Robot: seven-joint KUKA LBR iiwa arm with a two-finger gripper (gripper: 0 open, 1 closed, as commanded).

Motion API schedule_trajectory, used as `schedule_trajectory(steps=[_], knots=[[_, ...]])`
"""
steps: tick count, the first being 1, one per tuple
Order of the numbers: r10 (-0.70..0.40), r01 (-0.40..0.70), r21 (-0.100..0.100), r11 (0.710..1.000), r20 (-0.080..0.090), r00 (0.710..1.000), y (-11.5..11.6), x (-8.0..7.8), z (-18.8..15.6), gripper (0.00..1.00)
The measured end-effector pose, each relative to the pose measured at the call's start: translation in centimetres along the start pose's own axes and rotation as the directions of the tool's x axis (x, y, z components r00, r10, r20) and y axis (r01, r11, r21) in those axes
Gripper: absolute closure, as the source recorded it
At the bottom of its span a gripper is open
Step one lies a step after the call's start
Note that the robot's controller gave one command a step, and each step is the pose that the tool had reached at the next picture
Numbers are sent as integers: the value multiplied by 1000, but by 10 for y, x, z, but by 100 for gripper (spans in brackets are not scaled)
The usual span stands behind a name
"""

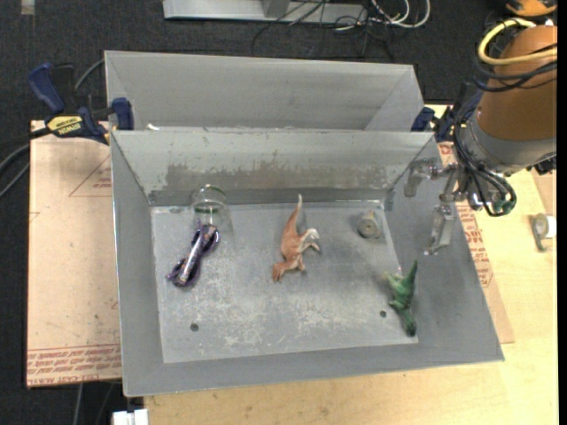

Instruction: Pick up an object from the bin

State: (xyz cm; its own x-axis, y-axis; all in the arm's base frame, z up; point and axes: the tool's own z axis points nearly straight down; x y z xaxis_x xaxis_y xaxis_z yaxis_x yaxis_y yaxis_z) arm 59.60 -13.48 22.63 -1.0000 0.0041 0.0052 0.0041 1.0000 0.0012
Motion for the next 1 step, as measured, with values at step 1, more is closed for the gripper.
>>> schedule_trajectory(steps=[1], knots=[[-4, 4, 1, 1000, 7, 1000, 1, -1, -5, 0]])
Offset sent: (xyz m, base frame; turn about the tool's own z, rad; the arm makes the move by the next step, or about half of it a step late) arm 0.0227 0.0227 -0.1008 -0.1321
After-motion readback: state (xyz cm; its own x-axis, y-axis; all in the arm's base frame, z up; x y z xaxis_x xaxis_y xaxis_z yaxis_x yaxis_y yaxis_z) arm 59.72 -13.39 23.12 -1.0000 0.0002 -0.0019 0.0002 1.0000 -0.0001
